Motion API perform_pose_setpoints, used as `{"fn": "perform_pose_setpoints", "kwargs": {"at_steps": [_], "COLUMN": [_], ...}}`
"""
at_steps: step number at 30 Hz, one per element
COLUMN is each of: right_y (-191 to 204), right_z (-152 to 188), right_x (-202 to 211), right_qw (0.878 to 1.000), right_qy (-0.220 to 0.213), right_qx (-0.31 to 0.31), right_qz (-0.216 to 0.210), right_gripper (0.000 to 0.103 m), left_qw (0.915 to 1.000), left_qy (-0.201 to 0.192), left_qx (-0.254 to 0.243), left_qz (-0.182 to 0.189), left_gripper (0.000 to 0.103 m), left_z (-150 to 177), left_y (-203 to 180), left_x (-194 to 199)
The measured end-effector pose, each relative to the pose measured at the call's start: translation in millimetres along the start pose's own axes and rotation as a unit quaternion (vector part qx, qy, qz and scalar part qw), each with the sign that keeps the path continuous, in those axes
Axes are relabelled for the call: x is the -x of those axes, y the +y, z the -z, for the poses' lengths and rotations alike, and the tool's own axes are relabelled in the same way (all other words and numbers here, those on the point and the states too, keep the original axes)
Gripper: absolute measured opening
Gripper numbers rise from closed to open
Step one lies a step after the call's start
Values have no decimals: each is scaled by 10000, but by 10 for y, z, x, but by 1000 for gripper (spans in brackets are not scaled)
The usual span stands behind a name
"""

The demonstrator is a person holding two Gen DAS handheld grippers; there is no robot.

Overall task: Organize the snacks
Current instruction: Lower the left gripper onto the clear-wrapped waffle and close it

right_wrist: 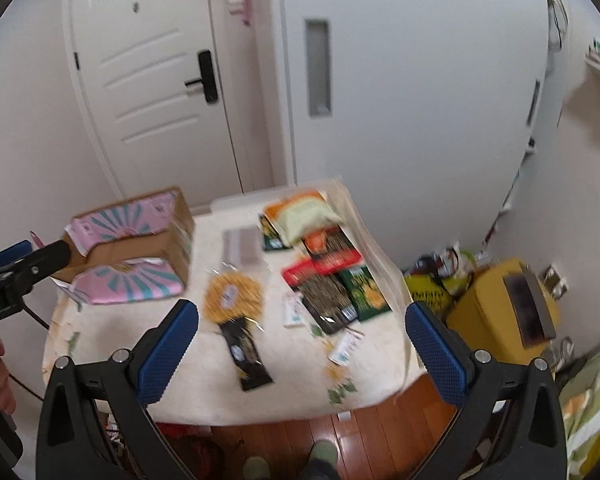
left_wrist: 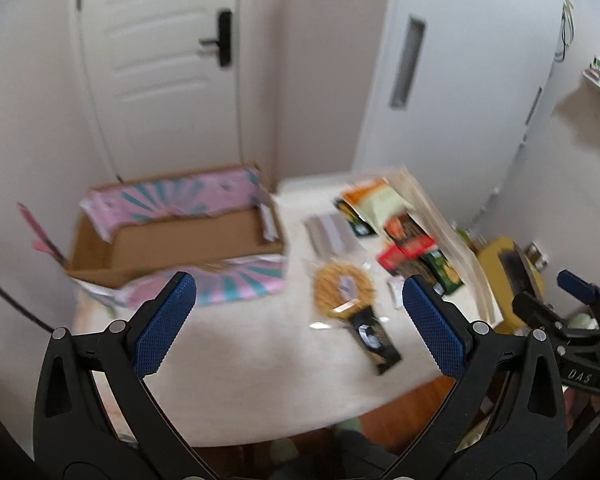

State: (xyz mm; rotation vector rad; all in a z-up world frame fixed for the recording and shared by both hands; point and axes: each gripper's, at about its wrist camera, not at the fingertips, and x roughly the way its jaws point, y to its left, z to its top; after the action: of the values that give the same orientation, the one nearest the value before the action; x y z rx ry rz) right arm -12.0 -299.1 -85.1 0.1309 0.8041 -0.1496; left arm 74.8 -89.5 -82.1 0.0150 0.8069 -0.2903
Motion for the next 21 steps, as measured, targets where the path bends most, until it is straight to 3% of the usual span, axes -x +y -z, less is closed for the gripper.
{"fn": "perform_pose_setpoints", "kwargs": {"at_steps": [6,14,21], "right_y": [-337,-738,-949], "right_z": [17,-45,-104], "right_x": [-402,-929,-1317], "right_qw": [9991,9963,9932], "right_qy": [384,771,1019], "right_qx": [169,231,249], "right_qz": [-74,-308,-505], "right_gripper": [103,103,103], "left_qw": [9954,9852,9778], "left_qy": [896,1706,2013], "left_qx": [176,90,25], "left_qz": [272,-151,-578], "left_gripper": [103,103,103], "left_z": [116,272,342], "left_y": [-419,-738,-769], "left_x": [-911,-1956,-2429]}}
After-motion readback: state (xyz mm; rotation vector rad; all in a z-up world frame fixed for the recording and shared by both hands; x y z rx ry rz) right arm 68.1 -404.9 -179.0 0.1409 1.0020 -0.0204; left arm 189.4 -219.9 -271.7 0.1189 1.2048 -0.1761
